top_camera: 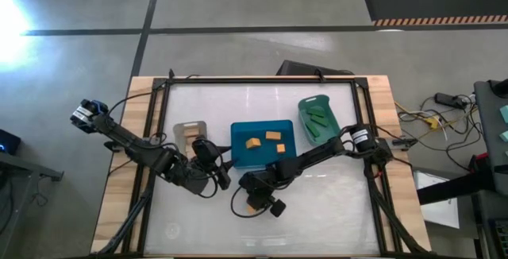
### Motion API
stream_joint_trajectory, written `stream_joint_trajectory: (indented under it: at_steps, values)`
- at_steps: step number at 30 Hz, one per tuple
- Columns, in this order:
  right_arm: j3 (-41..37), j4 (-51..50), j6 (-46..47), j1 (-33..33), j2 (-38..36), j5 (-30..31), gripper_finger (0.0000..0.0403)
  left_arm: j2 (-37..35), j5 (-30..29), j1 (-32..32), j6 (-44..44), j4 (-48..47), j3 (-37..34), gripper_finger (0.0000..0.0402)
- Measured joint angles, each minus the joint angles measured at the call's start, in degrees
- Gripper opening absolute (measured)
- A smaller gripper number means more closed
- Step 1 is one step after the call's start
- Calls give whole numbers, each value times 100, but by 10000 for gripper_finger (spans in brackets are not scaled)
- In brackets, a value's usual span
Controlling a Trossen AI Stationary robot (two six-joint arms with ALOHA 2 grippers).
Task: Sort & place blocks by color
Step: Put the yellow block into the blue bin
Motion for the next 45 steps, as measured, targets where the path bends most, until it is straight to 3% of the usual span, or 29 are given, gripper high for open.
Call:
stream_joint_trajectory:
  at_steps: [10, 18, 22, 30, 37, 45]
  values:
    - [-26, -994, 460, 13, -784, 104, 119, -26, 0, 0, 138, 71, -2, 198]
    - [-85, -1930, 813, -117, -1953, 1445, 119, -37, -225, 2, 296, 62, 5, 198]
    - [-344, -1925, 931, -407, -2477, 1733, 119, -44, -347, 2, 300, 69, 11, 198]
    - [-1378, -875, 996, -1432, -3188, 1832, 119, -48, -479, 2, 302, 69, 22, 198]
    - [-2291, 415, 998, -2221, -3147, 1775, 119, -47, -558, 2, 300, 86, 3, 198]
    - [-2951, 1684, 1475, -2509, -2827, 1757, 119, -31, -762, 2, 331, 86, -2, 198]
